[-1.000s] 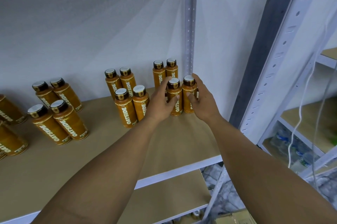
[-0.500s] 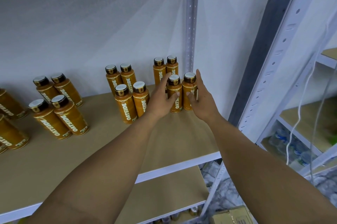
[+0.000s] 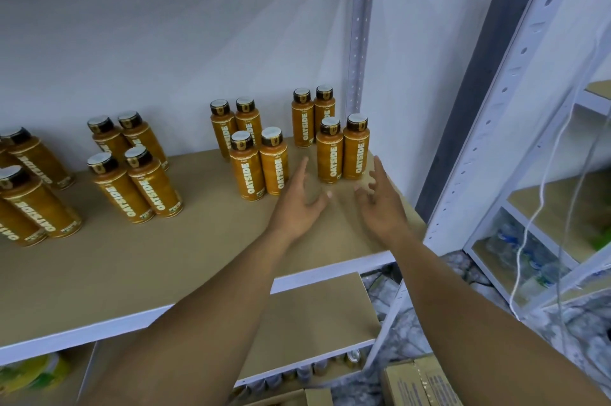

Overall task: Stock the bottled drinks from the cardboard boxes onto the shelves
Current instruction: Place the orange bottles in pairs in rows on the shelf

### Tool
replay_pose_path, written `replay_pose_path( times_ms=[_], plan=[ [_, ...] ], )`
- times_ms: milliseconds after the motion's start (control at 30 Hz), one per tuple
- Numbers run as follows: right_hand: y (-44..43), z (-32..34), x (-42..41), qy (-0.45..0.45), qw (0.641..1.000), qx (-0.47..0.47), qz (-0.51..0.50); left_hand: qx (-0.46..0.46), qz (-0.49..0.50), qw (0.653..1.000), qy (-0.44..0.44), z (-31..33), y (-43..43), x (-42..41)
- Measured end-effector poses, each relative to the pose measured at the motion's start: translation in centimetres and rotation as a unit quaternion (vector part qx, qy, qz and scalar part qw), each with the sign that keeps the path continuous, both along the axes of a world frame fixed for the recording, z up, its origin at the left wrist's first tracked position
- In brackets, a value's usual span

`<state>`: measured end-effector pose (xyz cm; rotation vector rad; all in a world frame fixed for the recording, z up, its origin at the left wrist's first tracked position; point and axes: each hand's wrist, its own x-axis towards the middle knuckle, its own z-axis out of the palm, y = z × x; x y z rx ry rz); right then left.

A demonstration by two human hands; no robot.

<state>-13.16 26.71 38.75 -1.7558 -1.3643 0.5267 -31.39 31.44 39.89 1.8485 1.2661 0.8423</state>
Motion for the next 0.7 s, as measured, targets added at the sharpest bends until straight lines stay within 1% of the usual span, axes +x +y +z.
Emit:
replay_pose_path(
  times_ms=[67,233,267,367,433,500,567,600,700],
  plan=[
    [-1.3,0.2,-1.0,0.004,1.000,-0.007,-0.005,0.002,0.008,1.000,0.008,-0.6,-0.9,-1.3],
    [-5.0,-0.9,-4.4,-0.043,0.999,-0.015,0.014,0.004,0.006,1.000,0.003,-1.1,-3.9,-4.7],
    [-5.7,-1.5,-5.1,-0.064,0.998,-0.007,0.018,0.006,0.004,1.000,0.006,-1.1,-4.5,-5.3],
    [-7.5,-3.9,-7.1,-0.179,0.982,0.049,0.030,0.015,0.002,1.000,0.004,-1.3,-6.5,-6.9],
    [-8.5,-5.5,-8.3,-0.207,0.975,0.079,0.016,0.023,0.014,1.000,-0.004,-1.5,-8.0,-8.0],
    [-9.3,-6.2,-9.1,-0.206,0.973,0.105,-0.002,0.042,0.030,0.999,-0.003,-1.6,-9.5,-8.9],
    [-10.2,-6.8,-9.8,-0.205,0.971,0.119,0.003,0.082,0.045,0.996,-0.003,-2.2,-11.6,-9.9],
    [-10.8,-7.1,-10.1,-0.193,0.973,0.127,0.014,0.109,0.055,0.993,-0.003,-2.7,-12.8,-10.3],
    [-13.3,-8.6,-11.0,-0.112,0.981,0.147,0.061,0.188,0.123,0.974,0.015,-4.7,-16.5,-11.0]
  ],
)
